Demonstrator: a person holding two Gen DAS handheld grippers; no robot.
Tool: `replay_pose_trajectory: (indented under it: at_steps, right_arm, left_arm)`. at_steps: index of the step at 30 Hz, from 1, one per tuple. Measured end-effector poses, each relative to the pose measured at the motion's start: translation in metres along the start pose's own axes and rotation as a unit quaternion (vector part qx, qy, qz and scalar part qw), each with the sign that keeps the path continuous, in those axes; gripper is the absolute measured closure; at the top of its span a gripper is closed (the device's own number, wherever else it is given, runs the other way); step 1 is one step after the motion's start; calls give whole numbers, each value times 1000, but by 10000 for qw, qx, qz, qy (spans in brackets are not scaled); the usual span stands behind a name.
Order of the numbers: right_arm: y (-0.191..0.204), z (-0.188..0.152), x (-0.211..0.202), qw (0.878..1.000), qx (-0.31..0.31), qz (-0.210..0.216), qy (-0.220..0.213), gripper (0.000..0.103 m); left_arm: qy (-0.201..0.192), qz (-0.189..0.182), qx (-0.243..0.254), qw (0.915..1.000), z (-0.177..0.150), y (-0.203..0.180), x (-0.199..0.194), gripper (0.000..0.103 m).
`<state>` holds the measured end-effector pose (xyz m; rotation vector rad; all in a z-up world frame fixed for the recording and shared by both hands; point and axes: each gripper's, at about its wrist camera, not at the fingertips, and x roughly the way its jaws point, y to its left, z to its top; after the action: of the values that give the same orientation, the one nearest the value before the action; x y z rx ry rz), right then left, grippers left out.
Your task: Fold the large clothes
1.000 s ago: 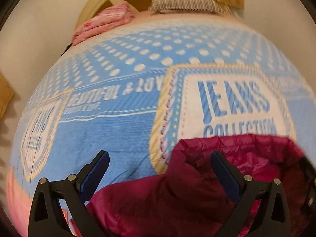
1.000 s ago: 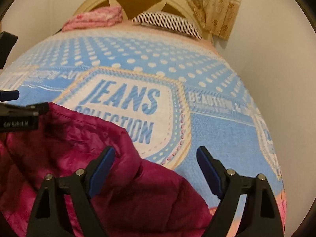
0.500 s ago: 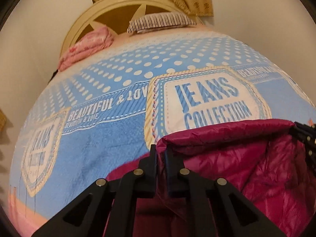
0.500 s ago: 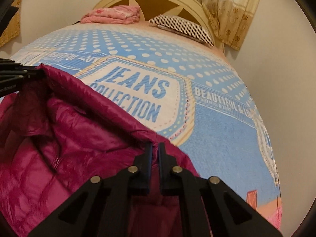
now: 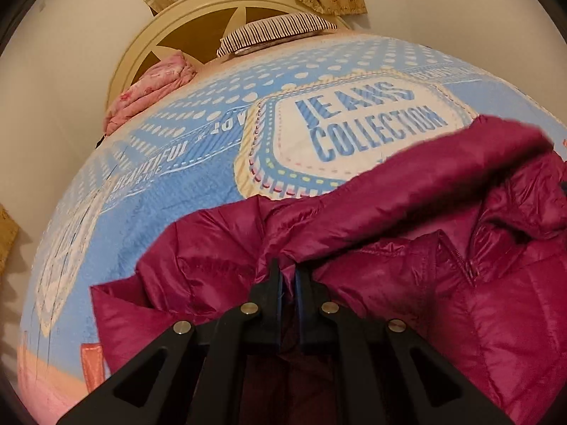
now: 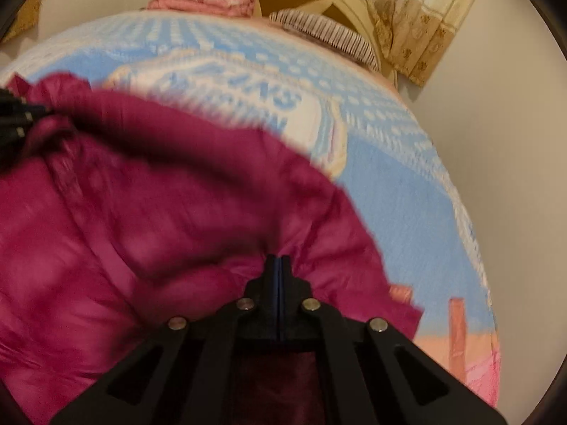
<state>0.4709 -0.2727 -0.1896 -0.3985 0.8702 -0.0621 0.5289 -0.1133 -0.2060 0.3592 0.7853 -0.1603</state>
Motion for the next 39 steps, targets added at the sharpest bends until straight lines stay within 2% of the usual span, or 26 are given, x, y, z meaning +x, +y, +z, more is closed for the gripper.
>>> replay_pose_trajectory:
  at_steps: [6, 8, 9, 10, 12, 14, 17, 19, 20, 21, 22, 23, 24, 25, 27, 30, 32, 35, 39]
  right_arm:
    - [-25, 3, -15, 9982, 508, 255, -196, 101]
    - [-41, 6, -27, 9951, 833, 436, -289, 82]
    - [-47, 8, -32, 9939, 952, 435, -340, 64]
    - [-55, 11, -41, 9922, 1093, 391, -456, 54]
    - [-63, 20, -51, 9883, 1359, 386, -569, 54]
    - [-68, 36, -54, 9819, 1685, 642, -570, 54]
    - [-58, 64, -49, 9799, 1739, 838, -499, 44]
    - [-49, 79, -42, 9803, 1691, 887, -498, 43]
    - [-45, 84, -39, 9812, 1672, 835, -481, 43]
    - [-41, 89, -36, 9817, 1671, 782, -473, 43]
    - [-41, 90, -34, 9814, 1685, 788, -482, 43]
    - [-39, 92, -33, 9809, 1708, 795, -491, 43]
    - [-39, 94, -31, 9806, 1725, 795, -491, 43]
    - [-37, 96, -29, 9801, 1739, 831, -486, 42]
    - [-37, 98, -28, 9794, 1745, 897, -470, 36]
    - [-35, 108, -17, 9762, 1879, 1046, -294, 33]
    - [-33, 112, -8, 9734, 1923, 1245, 15, 30]
    - [-20, 108, -1, 9767, 1623, 1360, 343, 31]
    - [-1, 85, 4, 9833, 1227, 1238, 529, 31]
  left_arm:
    - [-52, 4, 12, 10000, 3, 2, -6, 97]
    - [-86, -7, -12, 10000, 4, 6, -10, 97]
    - [-93, -9, 9, 10000, 4, 6, -11, 97]
    - [-103, 0, 24, 9999, 4, 6, -12, 97]
    - [-115, 3, 37, 9999, 5, 6, -12, 97]
    - [-157, 8, 27, 9999, 6, 5, -15, 97]
    - [-255, 91, -62, 9996, 11, 8, -32, 95]
    - [-289, 158, -63, 9994, 15, 11, -47, 87]
    - [-329, 177, -86, 9993, 16, 14, -53, 77]
    - [-419, 163, -145, 9989, 17, 19, -60, 58]
    - [-567, 139, -229, 9980, 20, 24, -69, 46]
    - [-740, 189, -351, 9965, 22, 32, -77, 24]
    - [-914, 260, -510, 9942, 26, 39, -84, 13]
    - [-1119, 318, -764, 9903, 33, 49, -89, 11]
    - [-1162, 401, -1007, 9873, 50, 57, -84, 11]
    - [-750, 787, -1199, 9868, 83, 59, -45, 11]
    - [-455, 720, -1220, 9889, 92, 54, -24, 11]
    - [-184, 463, -962, 9941, 82, 33, -11, 11]
    - [-145, 498, -433, 9977, 50, 6, -4, 11]
